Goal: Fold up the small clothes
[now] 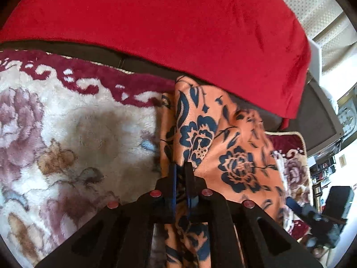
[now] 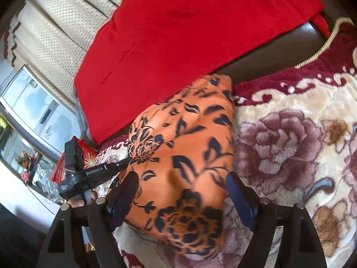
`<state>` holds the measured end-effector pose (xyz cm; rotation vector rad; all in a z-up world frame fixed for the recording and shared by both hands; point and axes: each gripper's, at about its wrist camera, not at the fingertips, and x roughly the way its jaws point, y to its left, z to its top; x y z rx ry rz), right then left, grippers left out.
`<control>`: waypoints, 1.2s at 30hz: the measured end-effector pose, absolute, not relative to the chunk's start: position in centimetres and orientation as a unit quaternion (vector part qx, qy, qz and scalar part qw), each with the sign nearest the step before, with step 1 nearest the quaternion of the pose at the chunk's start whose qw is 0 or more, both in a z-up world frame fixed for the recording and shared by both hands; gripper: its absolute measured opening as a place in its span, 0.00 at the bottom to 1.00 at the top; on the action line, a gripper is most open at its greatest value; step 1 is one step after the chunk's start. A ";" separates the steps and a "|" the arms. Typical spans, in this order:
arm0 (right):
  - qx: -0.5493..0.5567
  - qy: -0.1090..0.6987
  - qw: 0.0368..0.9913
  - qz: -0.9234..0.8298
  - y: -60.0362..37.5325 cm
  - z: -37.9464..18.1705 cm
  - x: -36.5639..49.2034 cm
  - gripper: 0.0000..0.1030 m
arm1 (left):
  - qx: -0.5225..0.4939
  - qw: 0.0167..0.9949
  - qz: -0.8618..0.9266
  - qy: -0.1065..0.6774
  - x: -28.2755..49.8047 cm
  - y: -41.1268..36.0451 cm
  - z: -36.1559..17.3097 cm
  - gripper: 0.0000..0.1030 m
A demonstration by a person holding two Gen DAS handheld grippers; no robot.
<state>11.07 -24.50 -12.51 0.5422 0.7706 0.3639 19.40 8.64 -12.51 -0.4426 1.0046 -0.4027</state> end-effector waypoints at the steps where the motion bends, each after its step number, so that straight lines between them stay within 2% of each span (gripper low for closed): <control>1: 0.254 0.369 0.877 0.174 -24.4 -12.4 11.1 0.82 | -0.215 0.835 -0.195 0.468 18.7 8.9 -11.8 0.07; 3: 0.253 0.370 0.878 0.169 -24.3 -12.4 11.1 0.82 | -0.227 0.830 -0.216 0.461 17.0 9.5 -10.6 0.12; 5: 0.264 0.367 0.875 0.171 -24.4 -12.6 10.8 0.82 | -0.228 0.835 -0.223 0.448 14.4 9.5 -10.0 0.31; 7: 0.267 0.362 0.877 0.170 -24.4 -12.5 10.3 0.82 | -0.225 0.836 -0.220 0.449 12.4 9.1 -10.2 0.39; 11: 0.274 0.363 0.874 0.172 -24.2 -12.5 9.7 0.82 | -0.221 0.823 -0.216 0.476 10.6 7.9 -12.1 0.38; 12: 0.274 0.364 0.873 0.172 -24.2 -12.5 9.6 0.82 | -0.217 0.825 -0.211 0.478 10.6 7.7 -12.5 0.32; 13: 0.273 0.364 0.874 0.173 -24.1 -12.4 9.4 0.82 | -0.211 0.825 -0.211 0.479 10.6 7.5 -12.6 0.12; 20: 0.273 0.360 0.875 0.171 -24.2 -12.0 8.4 0.82 | -0.192 0.866 -0.197 0.418 9.2 8.1 -7.9 0.10; 25: 0.290 0.371 0.867 0.164 -24.9 -13.2 8.6 0.82 | -0.203 0.825 -0.151 0.505 11.3 8.2 -15.6 0.11; 32: 0.288 0.351 0.870 0.189 -23.8 -10.6 10.3 0.83 | -0.189 0.832 -0.150 0.499 11.7 7.8 -15.5 0.11; 34: 0.317 0.350 0.854 0.218 -23.6 -10.4 12.4 0.89 | -0.195 0.832 -0.152 0.497 11.7 7.9 -15.6 0.12; 36: 0.343 0.383 0.828 0.225 -23.4 -12.5 15.6 0.91 | -0.194 0.832 -0.155 0.496 11.0 7.8 -14.9 0.12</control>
